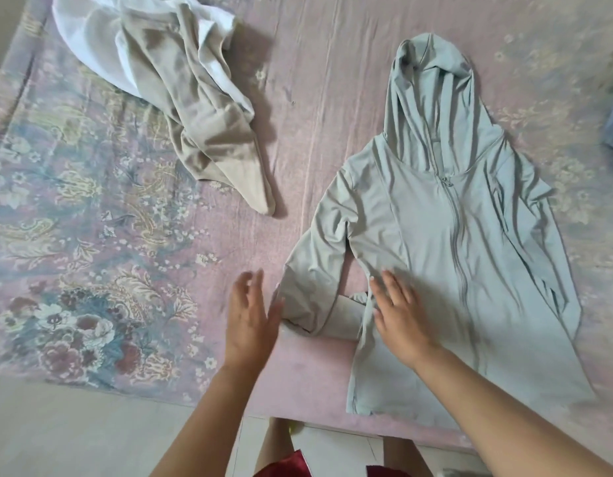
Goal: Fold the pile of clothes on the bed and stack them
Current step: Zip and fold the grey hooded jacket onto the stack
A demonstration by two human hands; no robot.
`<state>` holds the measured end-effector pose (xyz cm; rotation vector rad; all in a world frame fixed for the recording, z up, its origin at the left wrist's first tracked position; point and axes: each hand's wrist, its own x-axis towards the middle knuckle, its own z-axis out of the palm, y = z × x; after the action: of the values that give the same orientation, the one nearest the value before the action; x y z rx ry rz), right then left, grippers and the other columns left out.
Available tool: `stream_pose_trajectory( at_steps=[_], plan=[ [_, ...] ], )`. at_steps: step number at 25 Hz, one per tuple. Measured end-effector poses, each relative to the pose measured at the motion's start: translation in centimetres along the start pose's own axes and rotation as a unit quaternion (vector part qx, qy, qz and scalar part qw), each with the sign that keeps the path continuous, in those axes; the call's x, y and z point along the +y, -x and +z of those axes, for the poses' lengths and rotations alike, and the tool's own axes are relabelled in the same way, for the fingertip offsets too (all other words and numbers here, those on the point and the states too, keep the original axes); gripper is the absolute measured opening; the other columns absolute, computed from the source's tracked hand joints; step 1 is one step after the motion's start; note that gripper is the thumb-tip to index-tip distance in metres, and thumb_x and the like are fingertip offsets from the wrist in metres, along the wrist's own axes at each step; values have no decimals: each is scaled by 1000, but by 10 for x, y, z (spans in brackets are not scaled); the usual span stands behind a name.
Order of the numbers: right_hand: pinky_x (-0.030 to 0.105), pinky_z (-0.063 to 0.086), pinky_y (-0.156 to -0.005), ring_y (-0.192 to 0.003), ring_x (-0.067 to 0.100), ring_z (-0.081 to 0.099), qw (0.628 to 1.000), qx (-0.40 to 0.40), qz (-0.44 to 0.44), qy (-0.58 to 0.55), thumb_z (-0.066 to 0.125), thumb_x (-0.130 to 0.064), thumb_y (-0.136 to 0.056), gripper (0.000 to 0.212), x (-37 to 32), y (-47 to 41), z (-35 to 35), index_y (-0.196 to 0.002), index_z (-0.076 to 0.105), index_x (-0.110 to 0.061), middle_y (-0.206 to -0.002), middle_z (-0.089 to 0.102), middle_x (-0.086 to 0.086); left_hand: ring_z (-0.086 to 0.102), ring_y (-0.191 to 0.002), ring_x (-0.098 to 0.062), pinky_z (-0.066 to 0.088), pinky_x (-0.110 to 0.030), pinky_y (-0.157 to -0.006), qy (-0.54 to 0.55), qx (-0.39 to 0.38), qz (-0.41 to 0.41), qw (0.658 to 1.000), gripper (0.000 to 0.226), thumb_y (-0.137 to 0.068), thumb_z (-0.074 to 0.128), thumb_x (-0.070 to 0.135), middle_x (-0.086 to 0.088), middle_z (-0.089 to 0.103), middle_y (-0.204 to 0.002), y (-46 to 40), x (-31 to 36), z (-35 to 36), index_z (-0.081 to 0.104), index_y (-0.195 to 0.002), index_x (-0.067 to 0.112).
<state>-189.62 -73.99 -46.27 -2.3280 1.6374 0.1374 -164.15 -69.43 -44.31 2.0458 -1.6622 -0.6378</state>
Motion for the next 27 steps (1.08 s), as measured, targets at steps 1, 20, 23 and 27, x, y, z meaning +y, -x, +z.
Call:
stream_pose_trajectory(
  at_steps=[1, 20, 23, 27],
  plan=[
    [43, 54, -77, -103, 29, 46, 999, 44, -32, 1, 85, -18, -57, 61, -11, 0, 1, -111, 60, -7, -115, 62, 18, 54, -97, -37, 49, -40, -79, -14, -8, -21, 1000, 57, -80, 62, 41, -25, 50, -118, -7, -13, -2, 52, -125, 8],
    [15, 42, -77, -91, -3, 58, 549, -167, 248, -781, 71, -17, -82, 26, -153, -15, -50, -105, 64, -25, -99, 68, -11, 56, -69, -20, 45, -27, -44, 305, -232, -331, 862, 23, -99, 50, 28, -11, 57, -84, -71, 21, -76, 49, -92, 7],
    [24, 38, -79, -86, 8, 58, 417, -189, 315, -831, 61, -41, -81, 41, -151, -18, -57, -115, 64, -17, -95, 72, -3, 47, -63, -14, 36, -24, -47, 285, -286, -345, 848, 25, -95, 55, 37, -5, 57, -81, -61, 24, -80, 54, -106, 14],
    [25, 39, -96, -108, 13, 60, 423, -241, 306, -818, 38, -60, -87, 60, -153, -6, -69, -122, 62, -17, -113, 70, 3, 55, -59, -1, 39, -17, -53, 296, -298, -314, 852, 35, -87, 69, 26, 0, 70, -84, -49, 17, -94, 54, -119, 22]
  ],
)
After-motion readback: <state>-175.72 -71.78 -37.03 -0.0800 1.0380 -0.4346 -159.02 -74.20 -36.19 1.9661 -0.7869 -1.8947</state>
